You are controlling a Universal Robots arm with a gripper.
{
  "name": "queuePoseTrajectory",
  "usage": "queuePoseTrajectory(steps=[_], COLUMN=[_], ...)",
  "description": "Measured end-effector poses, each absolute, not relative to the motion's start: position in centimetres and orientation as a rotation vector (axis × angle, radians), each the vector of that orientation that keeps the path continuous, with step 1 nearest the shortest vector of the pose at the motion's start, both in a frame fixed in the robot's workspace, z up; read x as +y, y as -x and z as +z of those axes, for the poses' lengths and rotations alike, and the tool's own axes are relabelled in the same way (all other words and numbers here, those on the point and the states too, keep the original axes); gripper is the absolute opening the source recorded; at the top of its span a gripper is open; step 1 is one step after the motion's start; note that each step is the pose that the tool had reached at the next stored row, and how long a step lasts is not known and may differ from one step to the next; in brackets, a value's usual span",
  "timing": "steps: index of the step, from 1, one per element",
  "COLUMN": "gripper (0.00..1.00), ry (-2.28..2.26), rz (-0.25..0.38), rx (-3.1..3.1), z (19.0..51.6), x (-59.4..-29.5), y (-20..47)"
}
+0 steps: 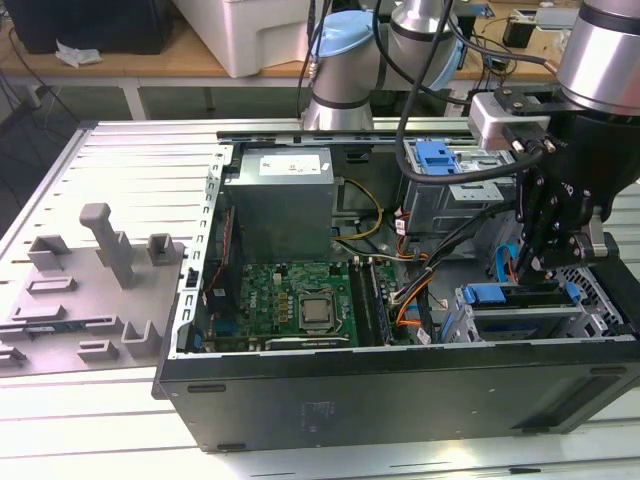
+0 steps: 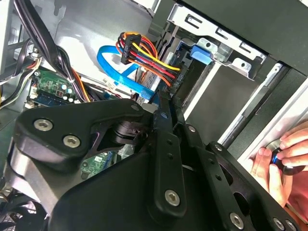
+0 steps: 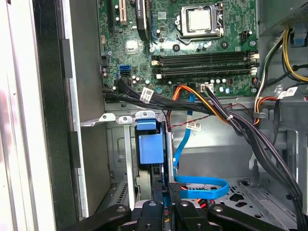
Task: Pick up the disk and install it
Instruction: 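Insert the second disk wire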
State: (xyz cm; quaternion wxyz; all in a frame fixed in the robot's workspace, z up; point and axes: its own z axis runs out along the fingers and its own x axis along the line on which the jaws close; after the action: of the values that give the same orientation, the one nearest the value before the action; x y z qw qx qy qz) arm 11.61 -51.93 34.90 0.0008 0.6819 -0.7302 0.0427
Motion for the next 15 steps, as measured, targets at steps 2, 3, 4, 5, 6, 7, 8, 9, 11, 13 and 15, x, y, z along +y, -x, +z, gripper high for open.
queuePoseTrajectory(steps=[2, 3, 4, 5, 6, 7, 8, 9, 11, 13, 15], gripper=[0.16, 0.16, 0.16, 0.16, 0.16, 0.16, 0.16, 0.16, 0.16, 0.16, 0.16], ry=[-2.141, -2.141, -2.142, -2.143, -2.144, -2.145, -2.146, -2.149, -2.155, -2.154, -2.154], rz=[0.134, 0.134, 0.135, 0.135, 0.135, 0.135, 0.135, 0.135, 0.138, 0.139, 0.140], rx=[-2.293, -2.293, -2.291, -2.290, -2.290, -2.289, -2.287, -2.285, -2.277, -2.276, -2.276], z=[34.83, 34.79, 34.72, 34.67, 34.64, 34.64, 34.62, 34.60, 34.58, 34.56, 34.52], x=[-51.93, -51.93, -51.93, -51.93, -51.93, -51.93, -51.93, -51.93, -51.93, -51.93, -51.93], y=[-11.62, -11.62, -11.62, -11.62, -11.62, -11.62, -11.65, -11.71, -11.72, -11.66, -11.50])
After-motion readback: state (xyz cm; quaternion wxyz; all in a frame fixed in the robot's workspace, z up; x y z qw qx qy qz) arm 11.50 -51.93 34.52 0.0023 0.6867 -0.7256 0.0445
